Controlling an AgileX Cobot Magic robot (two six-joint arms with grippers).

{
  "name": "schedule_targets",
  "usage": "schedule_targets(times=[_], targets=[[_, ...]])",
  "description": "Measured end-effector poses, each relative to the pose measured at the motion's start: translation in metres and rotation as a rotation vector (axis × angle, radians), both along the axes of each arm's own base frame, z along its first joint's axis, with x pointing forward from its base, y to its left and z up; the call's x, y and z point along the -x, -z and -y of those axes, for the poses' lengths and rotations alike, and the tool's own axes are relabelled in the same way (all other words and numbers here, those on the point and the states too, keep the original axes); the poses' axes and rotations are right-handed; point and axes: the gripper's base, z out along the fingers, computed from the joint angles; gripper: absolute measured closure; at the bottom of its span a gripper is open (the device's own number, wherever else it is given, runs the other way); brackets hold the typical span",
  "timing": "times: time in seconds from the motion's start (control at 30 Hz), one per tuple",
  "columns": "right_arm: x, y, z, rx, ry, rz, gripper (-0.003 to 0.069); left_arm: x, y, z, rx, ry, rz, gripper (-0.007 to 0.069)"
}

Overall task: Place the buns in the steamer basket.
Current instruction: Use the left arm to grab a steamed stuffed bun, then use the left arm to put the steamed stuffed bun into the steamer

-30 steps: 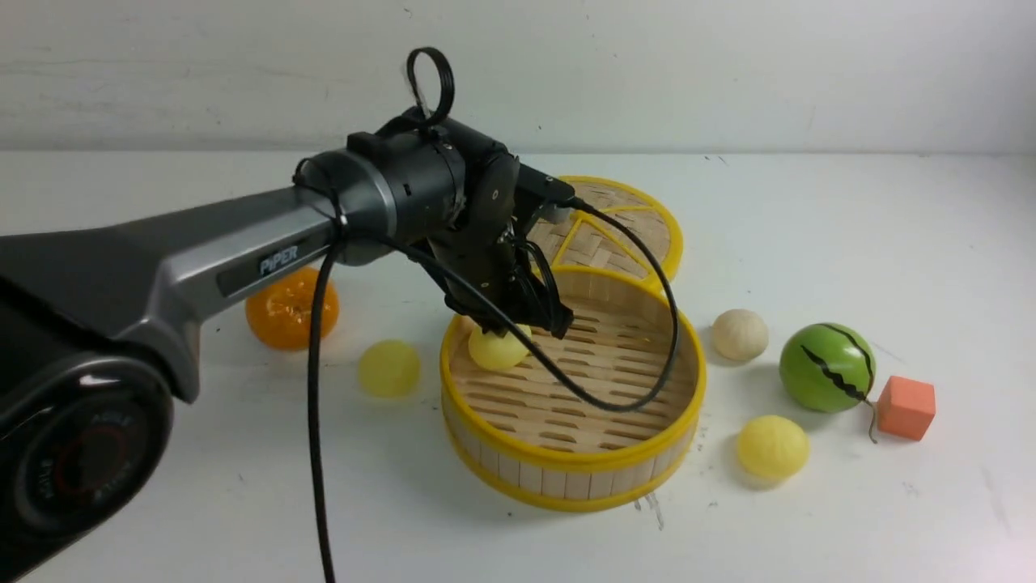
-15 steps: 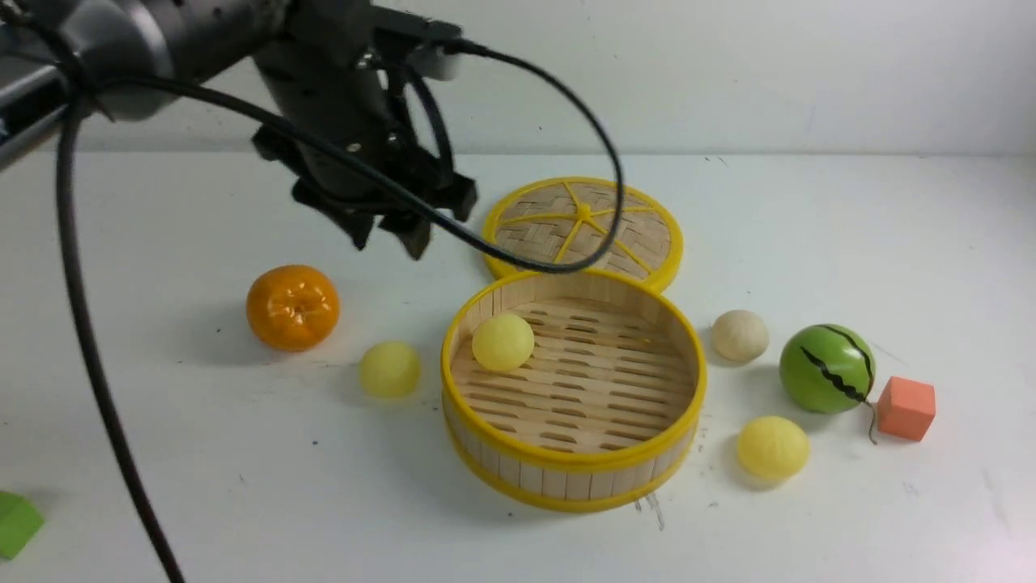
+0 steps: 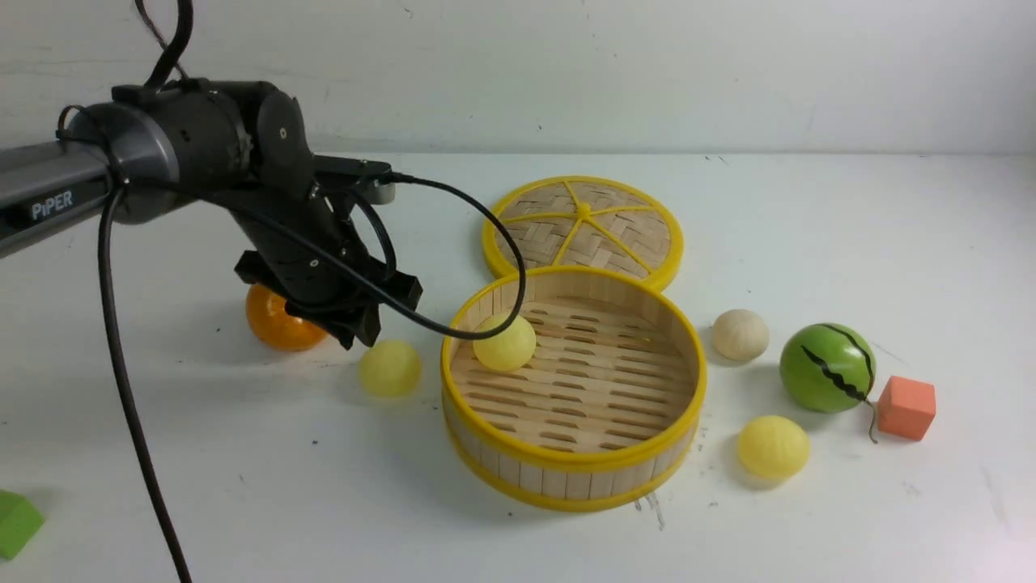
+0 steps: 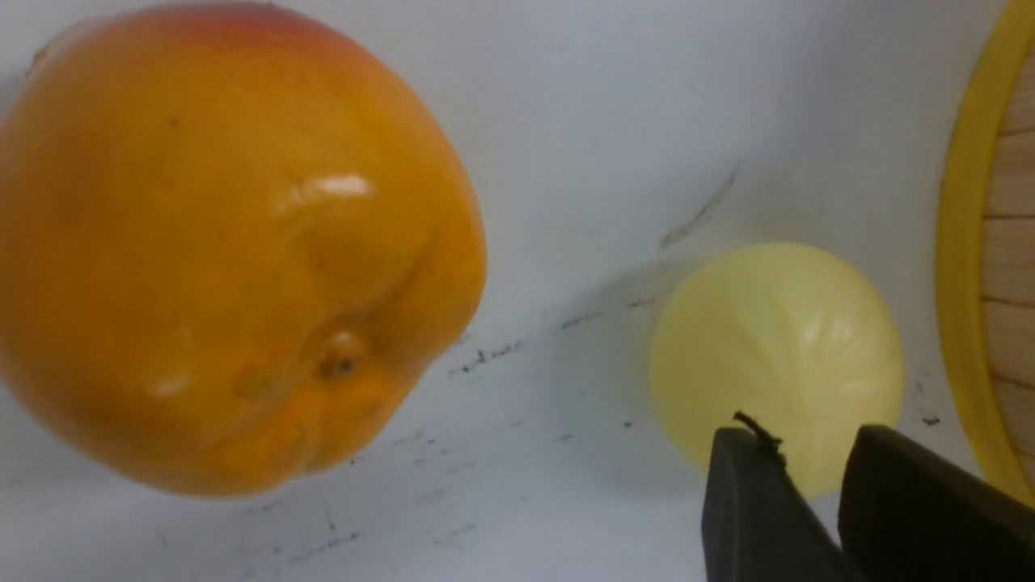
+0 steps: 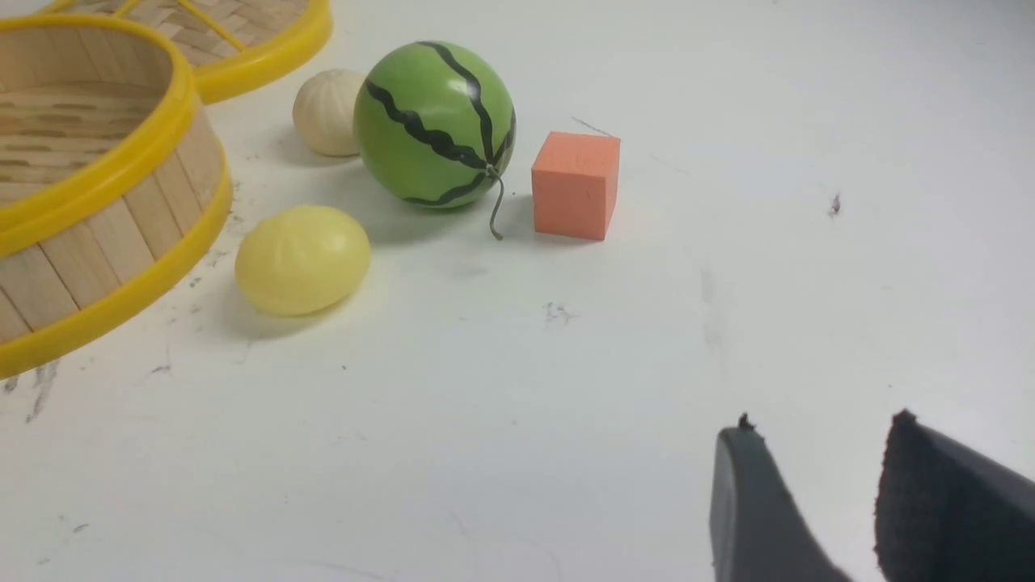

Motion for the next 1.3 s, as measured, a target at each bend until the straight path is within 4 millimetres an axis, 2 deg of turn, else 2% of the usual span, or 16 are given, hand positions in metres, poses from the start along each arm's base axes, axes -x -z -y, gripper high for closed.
schedule_targets(times=[0.23, 0.67, 0.77, 0.8, 0.87, 0.9, 0.93, 1.0, 1.07, 1.13, 1.17, 1.2, 1.23, 1.3], targets=[[0.000, 0.000, 0.000, 0.000, 0.000, 0.000, 0.0418, -0.003, 0.012, 0.006, 0.055, 0.018, -0.021, 0.0377], [0.000, 0.000, 0.000, 0.000, 0.000, 0.000, 0.0418, -0.013, 0.032, 0.008, 0.043, 0.062, 0.020, 0.0372], [0.000, 0.000, 0.000, 0.000, 0.000, 0.000, 0.0418, -0.013, 0.035, 0.008, 0.041, 0.063, 0.009, 0.0405], [0.000, 0.000, 0.000, 0.000, 0.000, 0.000, 0.0418, -0.012, 0.035, 0.008, 0.040, 0.064, 0.000, 0.0468], [0.000, 0.000, 0.000, 0.000, 0.000, 0.000, 0.0418, -0.012, 0.035, 0.008, 0.040, 0.064, -0.005, 0.0528], [0.000, 0.000, 0.000, 0.000, 0.000, 0.000, 0.0418, -0.011, 0.033, 0.008, 0.040, 0.063, -0.009, 0.0600], [0.000, 0.000, 0.000, 0.000, 0.000, 0.000, 0.0418, -0.009, 0.029, 0.007, 0.036, 0.062, -0.007, 0.0629], [0.000, 0.000, 0.000, 0.000, 0.000, 0.000, 0.0418, -0.007, 0.022, 0.006, 0.034, 0.062, -0.004, 0.0638], [0.000, 0.000, 0.000, 0.000, 0.000, 0.000, 0.0418, 0.003, -0.005, 0.006, 0.036, 0.064, 0.021, 0.0638], [0.000, 0.000, 0.000, 0.000, 0.000, 0.000, 0.0418, 0.019, -0.043, 0.015, 0.048, 0.099, 0.081, 0.0638], [0.000, 0.000, 0.000, 0.000, 0.000, 0.000, 0.0418, 0.024, -0.052, 0.018, 0.052, 0.111, 0.097, 0.0638], [0.000, 0.000, 0.000, 0.000, 0.000, 0.000, 0.0418, 0.036, -0.068, 0.031, 0.060, 0.157, 0.124, 0.0638], [0.000, 0.000, 0.000, 0.000, 0.000, 0.000, 0.0418, 0.039, -0.072, 0.033, 0.062, 0.166, 0.133, 0.0638], [0.000, 0.000, 0.000, 0.000, 0.000, 0.000, 0.0418, 0.058, -0.083, 0.065, 0.077, 0.262, 0.146, 0.0638]])
